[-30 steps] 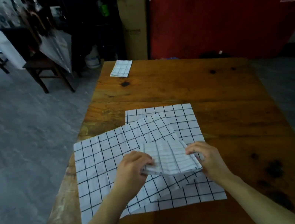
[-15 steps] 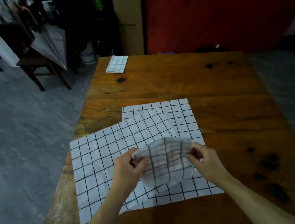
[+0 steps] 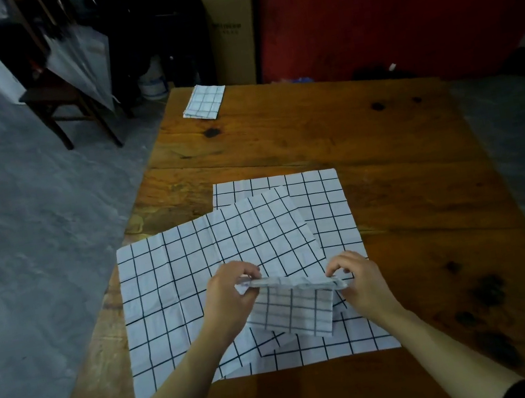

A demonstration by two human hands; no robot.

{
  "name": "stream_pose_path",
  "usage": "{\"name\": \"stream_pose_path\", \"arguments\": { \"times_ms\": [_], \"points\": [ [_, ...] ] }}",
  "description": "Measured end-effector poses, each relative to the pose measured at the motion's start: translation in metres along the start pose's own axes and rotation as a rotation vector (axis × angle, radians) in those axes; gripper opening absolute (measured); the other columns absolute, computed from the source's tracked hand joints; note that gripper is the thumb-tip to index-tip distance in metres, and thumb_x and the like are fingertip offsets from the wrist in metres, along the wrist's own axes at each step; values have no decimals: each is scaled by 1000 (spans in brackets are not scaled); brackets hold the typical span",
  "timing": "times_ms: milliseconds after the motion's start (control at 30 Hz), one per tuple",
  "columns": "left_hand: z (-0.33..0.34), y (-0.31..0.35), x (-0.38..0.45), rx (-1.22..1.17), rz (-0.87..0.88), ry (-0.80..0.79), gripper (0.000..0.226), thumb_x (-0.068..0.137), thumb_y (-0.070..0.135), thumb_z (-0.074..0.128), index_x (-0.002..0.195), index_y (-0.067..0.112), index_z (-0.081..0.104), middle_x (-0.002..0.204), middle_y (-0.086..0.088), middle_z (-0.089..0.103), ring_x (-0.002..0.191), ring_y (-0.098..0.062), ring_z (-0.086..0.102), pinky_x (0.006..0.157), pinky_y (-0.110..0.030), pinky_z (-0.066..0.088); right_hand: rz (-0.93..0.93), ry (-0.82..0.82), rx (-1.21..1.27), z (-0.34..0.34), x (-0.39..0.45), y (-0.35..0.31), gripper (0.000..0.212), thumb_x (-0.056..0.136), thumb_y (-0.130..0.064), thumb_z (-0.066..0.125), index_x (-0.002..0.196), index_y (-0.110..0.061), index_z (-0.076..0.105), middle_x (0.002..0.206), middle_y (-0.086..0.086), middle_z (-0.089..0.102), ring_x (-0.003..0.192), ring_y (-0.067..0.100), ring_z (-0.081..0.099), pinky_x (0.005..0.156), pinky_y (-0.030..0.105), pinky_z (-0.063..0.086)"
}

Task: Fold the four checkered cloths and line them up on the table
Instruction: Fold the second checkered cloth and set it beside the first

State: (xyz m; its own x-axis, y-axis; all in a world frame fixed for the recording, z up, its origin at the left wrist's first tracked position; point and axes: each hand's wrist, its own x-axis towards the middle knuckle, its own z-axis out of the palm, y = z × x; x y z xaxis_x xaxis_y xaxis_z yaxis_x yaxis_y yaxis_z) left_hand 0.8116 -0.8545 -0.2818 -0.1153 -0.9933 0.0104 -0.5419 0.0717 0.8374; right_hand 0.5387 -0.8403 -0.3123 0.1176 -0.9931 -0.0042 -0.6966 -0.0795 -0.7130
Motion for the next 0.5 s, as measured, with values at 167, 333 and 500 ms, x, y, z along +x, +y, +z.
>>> {"name": "stream_pose_path", "arguments": {
  "times_ms": [167,333,500],
  "points": [
    [4,-23,-7,225,127,-26,28,72,1,81,88,21,70,103,10,67,101,-13,58,87,-35,53,-55,-41,-177,6,-2,8,23,88,-7,67,90,-29,62,104,-16,57,106,0,47,95,14,35],
    [10,-50,-18,590,99,-222,31,86,8,64,110,27,68,135,7,56,126,-18,47,104,-36,41,-61,-292,-321,13,-14,25,40,95,0,49,111,-32,68,134,-16,50,129,6,37,111,31,32],
    [17,-51,-17,594,99,-168,35,82,6,65,114,21,68,130,2,61,123,-22,54,99,-44,49,-58,-218,-268,17,-15,12,33,103,-20,44,132,-26,57,137,-14,49,130,3,37,116,32,30]
  ]
}}
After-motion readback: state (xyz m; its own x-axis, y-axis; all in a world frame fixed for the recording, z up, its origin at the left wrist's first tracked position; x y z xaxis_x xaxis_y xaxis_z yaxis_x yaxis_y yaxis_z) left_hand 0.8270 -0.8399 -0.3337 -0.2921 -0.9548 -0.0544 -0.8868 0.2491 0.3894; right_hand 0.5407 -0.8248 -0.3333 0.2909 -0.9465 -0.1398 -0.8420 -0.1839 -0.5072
